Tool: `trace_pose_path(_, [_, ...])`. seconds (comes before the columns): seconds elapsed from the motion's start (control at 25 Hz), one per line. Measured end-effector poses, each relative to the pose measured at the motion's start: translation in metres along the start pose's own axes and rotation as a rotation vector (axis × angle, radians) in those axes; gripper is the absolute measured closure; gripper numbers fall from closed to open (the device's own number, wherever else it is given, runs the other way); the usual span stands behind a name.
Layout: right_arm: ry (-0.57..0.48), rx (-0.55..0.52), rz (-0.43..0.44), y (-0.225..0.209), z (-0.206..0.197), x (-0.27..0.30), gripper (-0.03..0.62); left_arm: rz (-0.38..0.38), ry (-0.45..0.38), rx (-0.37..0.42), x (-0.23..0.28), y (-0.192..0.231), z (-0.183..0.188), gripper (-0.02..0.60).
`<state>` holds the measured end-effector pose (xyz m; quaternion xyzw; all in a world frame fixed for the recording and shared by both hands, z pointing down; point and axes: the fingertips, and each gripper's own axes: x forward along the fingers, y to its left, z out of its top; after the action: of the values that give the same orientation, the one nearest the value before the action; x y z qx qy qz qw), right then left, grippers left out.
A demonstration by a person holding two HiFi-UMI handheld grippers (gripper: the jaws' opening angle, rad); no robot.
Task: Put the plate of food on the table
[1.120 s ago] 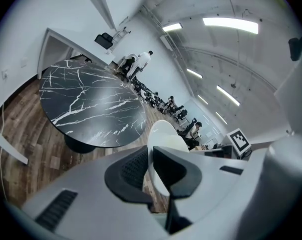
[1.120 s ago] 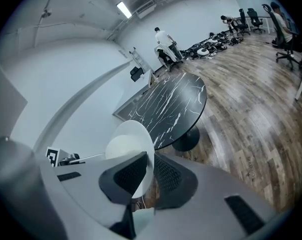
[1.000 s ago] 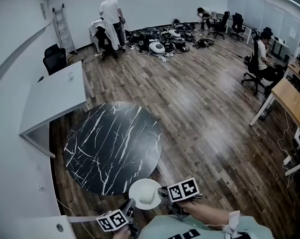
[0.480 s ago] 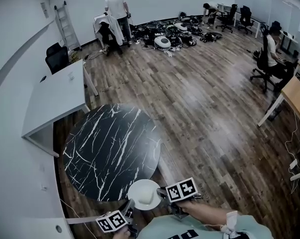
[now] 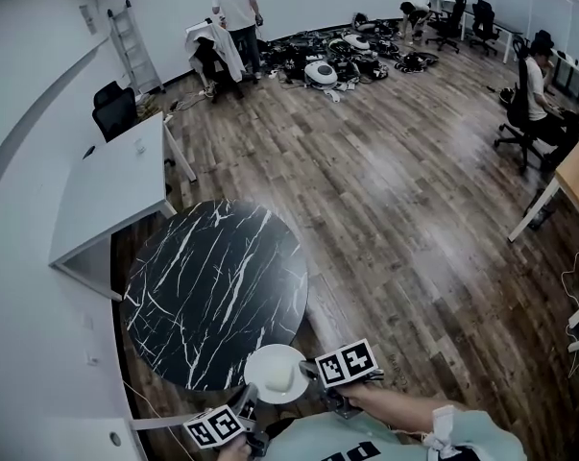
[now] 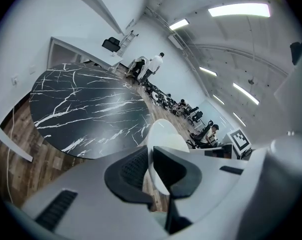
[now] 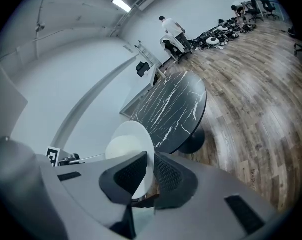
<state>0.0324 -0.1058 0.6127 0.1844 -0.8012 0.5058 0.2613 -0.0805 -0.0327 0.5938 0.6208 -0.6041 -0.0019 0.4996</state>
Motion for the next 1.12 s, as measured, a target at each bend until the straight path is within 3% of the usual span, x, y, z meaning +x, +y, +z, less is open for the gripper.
trace_pose_path(0.56, [-0.040, 0.043, -0.037, -0.009, 0.032, 0.013, 0.545, -0.033, 0.043, 0.039, 0.029, 0.007, 0.035, 0.543])
trace_pose_path(1.12, [-0.011, 0.026, -0.114, 0.016, 0.073, 0.083, 0.545, -0.077, 0.060, -0.010, 0.041, 0.072, 0.091, 0.543])
